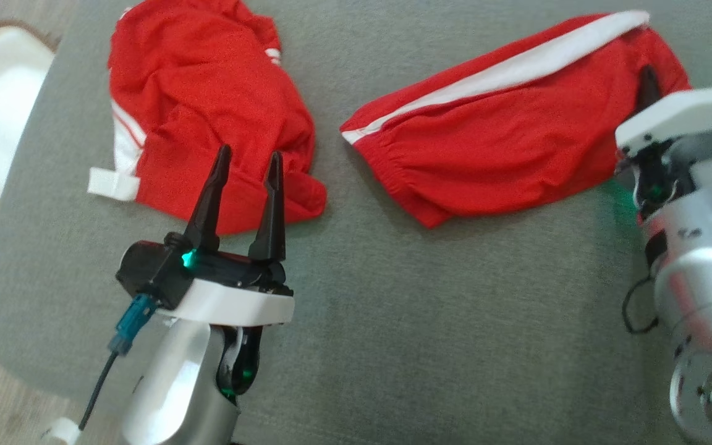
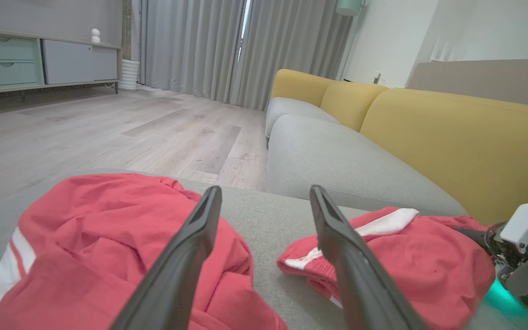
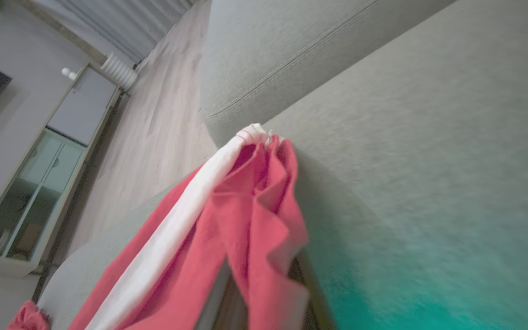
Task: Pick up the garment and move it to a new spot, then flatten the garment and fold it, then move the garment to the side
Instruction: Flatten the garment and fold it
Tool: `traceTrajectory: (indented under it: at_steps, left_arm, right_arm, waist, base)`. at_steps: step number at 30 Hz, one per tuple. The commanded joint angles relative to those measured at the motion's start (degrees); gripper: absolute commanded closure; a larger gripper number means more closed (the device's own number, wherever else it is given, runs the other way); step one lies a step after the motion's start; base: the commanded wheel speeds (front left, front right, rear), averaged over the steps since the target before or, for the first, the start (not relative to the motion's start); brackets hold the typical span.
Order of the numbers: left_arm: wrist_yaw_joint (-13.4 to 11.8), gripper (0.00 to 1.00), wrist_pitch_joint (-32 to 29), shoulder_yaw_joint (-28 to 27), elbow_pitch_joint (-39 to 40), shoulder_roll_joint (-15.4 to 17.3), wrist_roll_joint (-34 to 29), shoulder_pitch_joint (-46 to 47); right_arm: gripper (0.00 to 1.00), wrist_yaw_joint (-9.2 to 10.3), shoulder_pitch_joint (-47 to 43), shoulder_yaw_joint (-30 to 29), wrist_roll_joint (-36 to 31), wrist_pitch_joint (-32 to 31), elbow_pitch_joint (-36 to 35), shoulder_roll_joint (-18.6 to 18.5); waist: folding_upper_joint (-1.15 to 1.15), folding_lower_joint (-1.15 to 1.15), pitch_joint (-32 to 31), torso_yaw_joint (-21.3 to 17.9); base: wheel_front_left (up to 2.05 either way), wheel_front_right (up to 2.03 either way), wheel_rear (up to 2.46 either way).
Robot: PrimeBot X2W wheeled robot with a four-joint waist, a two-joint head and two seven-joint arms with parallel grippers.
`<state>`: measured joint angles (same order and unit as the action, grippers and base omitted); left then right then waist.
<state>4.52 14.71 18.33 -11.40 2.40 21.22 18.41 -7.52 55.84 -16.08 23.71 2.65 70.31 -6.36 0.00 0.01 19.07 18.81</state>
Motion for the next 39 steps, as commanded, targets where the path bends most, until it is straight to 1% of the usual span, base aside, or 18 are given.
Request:
traceTrajectory:
  at_steps: [1, 7, 10, 12, 16, 21, 26, 32, 36, 39]
  left_arm:
    - [-0.15, 0.0, 0.29, -2.28, 1.57, 0.48, -0.7, 0.23]
    - [0.32, 0.0, 0.29, -3.65, 2.17, 0.48, -2.27, -1.49]
    - [0.61, 0.0, 0.29, -3.99, 2.6, 0.48, -2.73, -2.17]
    - [0.71, 0.0, 0.29, -3.95, 2.76, 0.48, -2.85, -2.37]
    - [1.03, 0.0, 0.29, -3.88, 3.38, 0.48, -3.21, -3.26]
    - [1.3, 0.0, 0.29, -4.0, 3.71, 0.48, -3.82, -4.13]
    - [1.5, 0.0, 0.29, -3.61, 3.69, 0.48, -4.21, -4.17]
    - [1.73, 0.0, 0.29, -3.29, 3.34, 0.48, -4.41, -4.11]
    - [1.88, 0.0, 0.29, -3.28, 2.88, 0.48, -4.51, -4.16]
    - [1.92, 0.0, 0.29, -3.48, 2.61, 0.48, -4.42, -4.34]
  right_arm:
    - [1.0, 0.03, -1.99, 1.24, 0.83, 1.47, -1.89, 1.17]
    - [1.0, 0.03, -8.43, 3.5, 3.14, 6.3, -6.85, 1.65]
    - [1.0, 0.03, -11.7, 3.25, 3.94, 8.82, -9.09, 1.48]
    - [1.0, 0.03, -12.73, 3.19, 3.85, 9.5, -9.84, 1.35]
    - [1.0, 0.03, -16.92, 1.04, 4.21, 11.43, -13.2, 1.55]
    - [1.0, 0.03, -21.35, -1.9, 3.86, 12.16, -17.69, 2.58]
    - [1.0, 0.03, -23.71, -3.22, 3.18, 12.28, -20.43, 3.2]
    - [1.0, 0.03, -24.18, -3.76, 2.47, 12.31, -21.29, 3.41]
    - [1.0, 0.03, -23.53, -2.75, 2.34, 12.32, -21.78, 3.45]
    - [1.0, 0.03, -22.82, -0.56, 3.2, 12.33, -22.04, 3.46]
  waist:
    - [0.0, -0.01, -1.78, -1.94]
    - [0.0, -0.01, -4.89, -6.63]
    - [0.0, -0.01, -6.18, -8.84]
    - [0.0, -0.01, -6.55, -9.47]
    - [0.0, -0.01, -7.88, -11.9]
    - [0.0, -0.01, -8.61, -14.33]
    - [0.0, -0.01, -8.53, -15.21]
    - [0.0, -0.01, -8.52, -14.95]
    - [0.0, -0.01, -8.96, -14.0]
    - [0.0, -0.01, -9.56, -13.08]
  base:
    - [0.0, 0.0, 0.0]
    - [0.0, 0.0, 0.0]
    - [0.0, 0.0, 0.0]
    - [0.0, 0.0, 0.0]
    - [0.0, 0.0, 0.0]
    - [0.0, 0.0, 0.0]
    - [0.0, 0.0, 0.0]
    - [0.0, 0.0, 0.0]
    - [0.0, 0.0, 0.0]
    - [0.0, 0.0, 0.0]
